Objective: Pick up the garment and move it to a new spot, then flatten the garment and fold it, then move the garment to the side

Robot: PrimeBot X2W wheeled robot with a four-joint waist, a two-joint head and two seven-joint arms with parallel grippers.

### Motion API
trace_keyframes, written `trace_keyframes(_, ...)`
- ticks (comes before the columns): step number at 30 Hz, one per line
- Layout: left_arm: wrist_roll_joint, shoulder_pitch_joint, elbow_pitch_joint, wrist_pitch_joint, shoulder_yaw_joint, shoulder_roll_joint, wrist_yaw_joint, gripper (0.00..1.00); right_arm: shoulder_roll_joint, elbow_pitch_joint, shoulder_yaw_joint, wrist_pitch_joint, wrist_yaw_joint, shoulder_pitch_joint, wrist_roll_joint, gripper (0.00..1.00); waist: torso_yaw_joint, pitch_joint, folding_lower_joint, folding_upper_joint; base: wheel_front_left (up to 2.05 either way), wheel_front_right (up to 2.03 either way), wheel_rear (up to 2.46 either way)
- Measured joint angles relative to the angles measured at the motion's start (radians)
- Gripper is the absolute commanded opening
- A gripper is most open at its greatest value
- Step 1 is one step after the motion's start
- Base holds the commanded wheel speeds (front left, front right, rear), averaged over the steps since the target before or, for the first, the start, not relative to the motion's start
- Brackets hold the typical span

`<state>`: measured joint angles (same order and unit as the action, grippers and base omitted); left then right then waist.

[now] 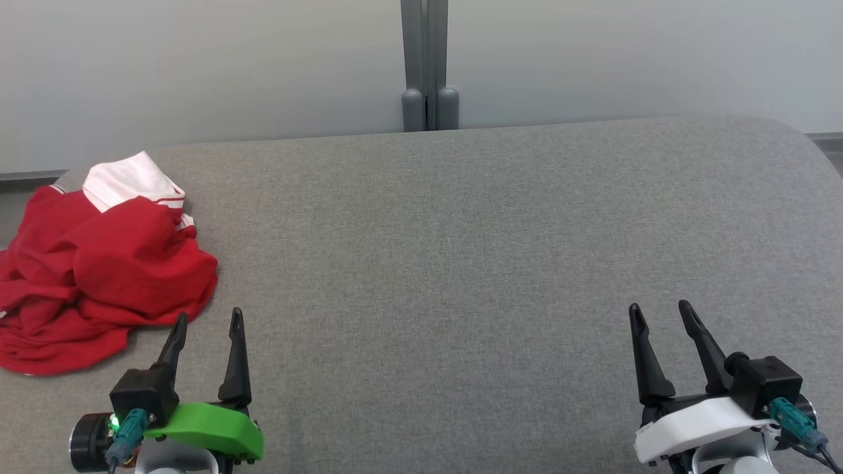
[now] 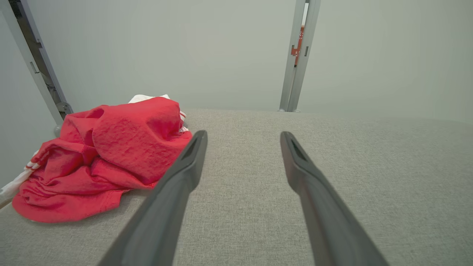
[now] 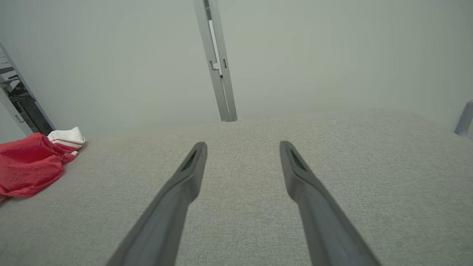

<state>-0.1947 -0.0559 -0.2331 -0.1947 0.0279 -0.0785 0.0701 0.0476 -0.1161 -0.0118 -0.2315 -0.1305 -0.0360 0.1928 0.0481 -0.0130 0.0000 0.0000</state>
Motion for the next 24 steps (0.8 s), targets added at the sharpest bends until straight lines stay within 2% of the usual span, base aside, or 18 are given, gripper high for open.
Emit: trace_keyframes(24,-0.03,0.037,0.09,0.103,-0.009,-0.019,-0.028,1.0,0.0,0.03,0.025,0.051,0.0,-0.014,-0.019,1.0,0.006,-0.001,0.0,0.0,0.0,0.0,0.0)
